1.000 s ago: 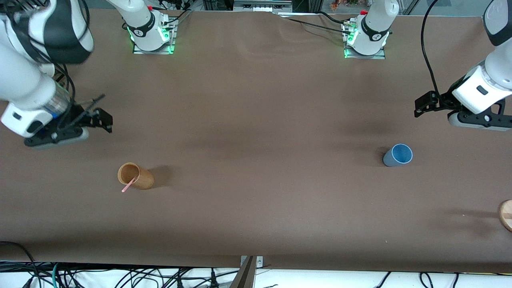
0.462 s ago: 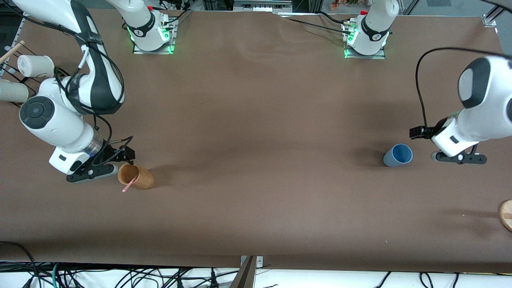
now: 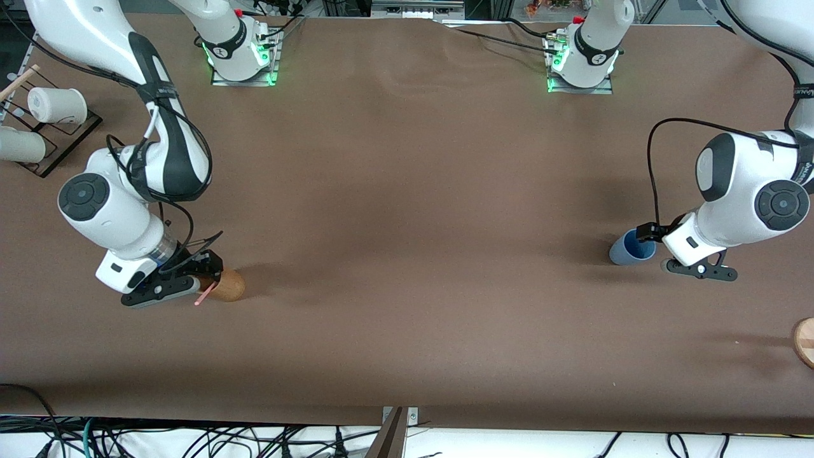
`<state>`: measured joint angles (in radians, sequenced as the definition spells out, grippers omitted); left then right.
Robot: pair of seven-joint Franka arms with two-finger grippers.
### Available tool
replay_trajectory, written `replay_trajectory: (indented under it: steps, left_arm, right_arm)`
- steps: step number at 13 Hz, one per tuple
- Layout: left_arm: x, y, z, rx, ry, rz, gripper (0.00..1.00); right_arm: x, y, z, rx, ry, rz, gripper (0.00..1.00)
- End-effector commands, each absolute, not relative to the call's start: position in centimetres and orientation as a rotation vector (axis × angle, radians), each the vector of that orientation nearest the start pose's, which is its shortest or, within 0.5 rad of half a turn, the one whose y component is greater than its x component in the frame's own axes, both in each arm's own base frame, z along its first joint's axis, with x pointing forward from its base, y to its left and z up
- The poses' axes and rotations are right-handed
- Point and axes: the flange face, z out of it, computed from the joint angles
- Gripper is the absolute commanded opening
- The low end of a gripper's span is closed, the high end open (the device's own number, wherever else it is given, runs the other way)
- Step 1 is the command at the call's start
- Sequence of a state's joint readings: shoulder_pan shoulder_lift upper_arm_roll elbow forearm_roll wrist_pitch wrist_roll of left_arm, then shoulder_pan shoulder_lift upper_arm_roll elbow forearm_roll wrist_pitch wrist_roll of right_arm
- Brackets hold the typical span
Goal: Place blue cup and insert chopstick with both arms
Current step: 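Grasp the chopstick with the right gripper while the left gripper grasps the cup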
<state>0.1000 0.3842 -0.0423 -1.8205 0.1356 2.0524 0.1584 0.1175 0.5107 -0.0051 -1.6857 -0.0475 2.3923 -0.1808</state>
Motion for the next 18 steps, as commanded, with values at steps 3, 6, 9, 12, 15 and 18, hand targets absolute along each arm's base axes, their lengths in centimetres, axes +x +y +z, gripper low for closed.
replay_trajectory:
  steps: [3, 6, 9, 12, 15, 18]
  left_arm:
    - [62.1, 5.4, 28.3, -3.029, 0.338, 0.183, 0.78]
    - [61.5, 7.3, 24.6, -3.043, 0.363, 0.123, 0.77]
    - [61.3, 6.6, 24.1, -3.057, 0.402, 0.104, 0.01]
    - [61.2, 6.6, 24.0, -3.057, 0.416, 0.111, 0.00]
    - [61.3, 5.7, 24.5, -3.053, 0.474, 0.108, 0.00]
    - [60.9, -0.8, 28.2, -3.066, 0.569, 0.252, 0.00]
  right_arm:
    - [71.1, 7.8, 32.2, -3.110, -0.568, -0.365, 0.72]
    - [71.3, 7.9, 31.8, -3.110, -0.568, -0.360, 0.61]
    - [71.3, 7.9, 31.2, -3.109, -0.555, -0.358, 0.61]
    - [71.2, 7.9, 30.9, -3.111, -0.551, -0.350, 0.50]
    - [71.2, 8.1, 30.9, -3.108, -0.553, -0.350, 0.27]
    - [71.2, 8.1, 31.0, -3.108, -0.556, -0.350, 0.09]
